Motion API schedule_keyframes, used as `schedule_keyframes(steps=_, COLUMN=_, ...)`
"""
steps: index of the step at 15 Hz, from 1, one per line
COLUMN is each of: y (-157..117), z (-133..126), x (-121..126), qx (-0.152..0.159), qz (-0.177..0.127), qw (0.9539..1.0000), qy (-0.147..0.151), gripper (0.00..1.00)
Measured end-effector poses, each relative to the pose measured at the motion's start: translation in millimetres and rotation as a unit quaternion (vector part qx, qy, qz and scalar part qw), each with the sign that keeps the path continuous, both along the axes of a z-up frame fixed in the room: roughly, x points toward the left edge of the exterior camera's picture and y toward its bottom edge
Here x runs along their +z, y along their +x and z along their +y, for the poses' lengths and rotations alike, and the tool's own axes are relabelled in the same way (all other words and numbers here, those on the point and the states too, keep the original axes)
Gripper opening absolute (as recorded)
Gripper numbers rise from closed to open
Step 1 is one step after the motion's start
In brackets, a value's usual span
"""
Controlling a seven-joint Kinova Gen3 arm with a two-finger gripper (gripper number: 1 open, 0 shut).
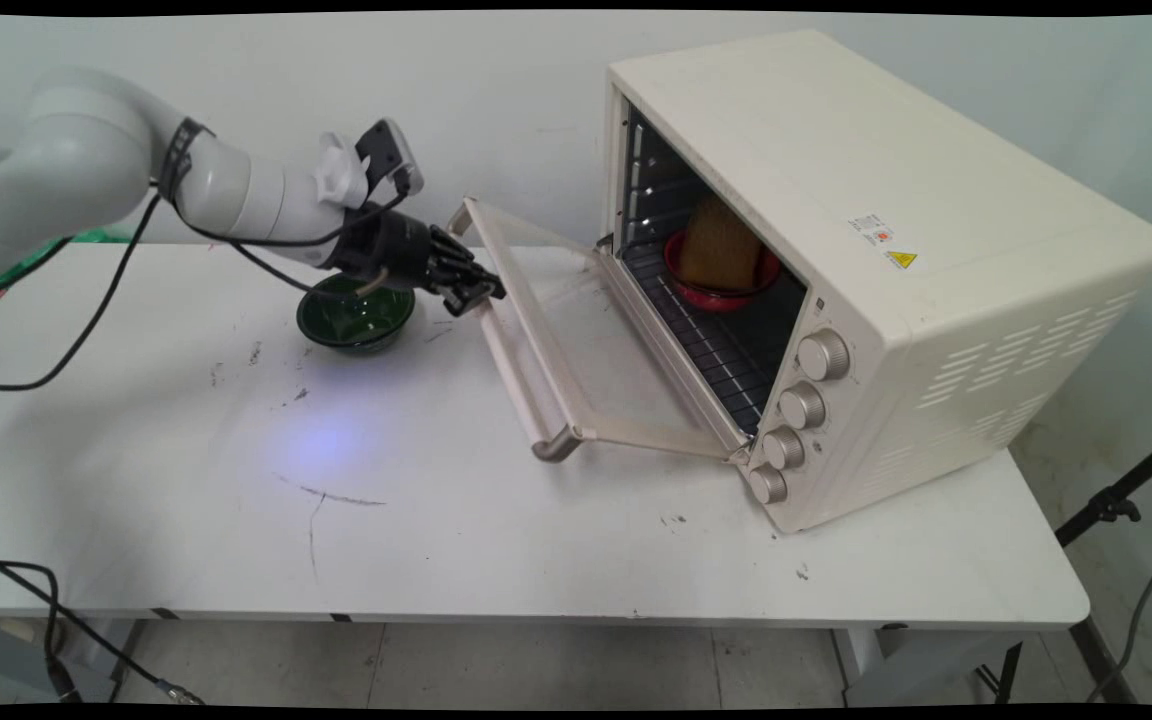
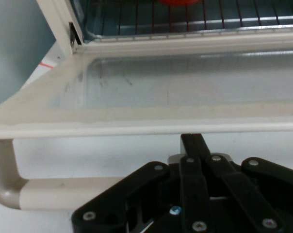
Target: Open the oven
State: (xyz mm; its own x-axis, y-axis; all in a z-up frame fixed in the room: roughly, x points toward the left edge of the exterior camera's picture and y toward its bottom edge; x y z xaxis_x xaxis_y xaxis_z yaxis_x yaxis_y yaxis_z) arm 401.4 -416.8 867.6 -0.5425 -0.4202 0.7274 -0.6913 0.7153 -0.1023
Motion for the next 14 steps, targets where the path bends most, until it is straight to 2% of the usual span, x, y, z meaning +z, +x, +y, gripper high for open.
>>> schedule_keyframes(steps=10, y=22, z=0, x=-44, qx=-0.011, qz=0.010, qw=0.9999, qy=-0.003, gripper=0.00)
schedule_keyframes(steps=14, y=29, z=-1, x=-53, qx=-0.011, qz=0.016, qw=0.9998, qy=-0.005, gripper=0.00)
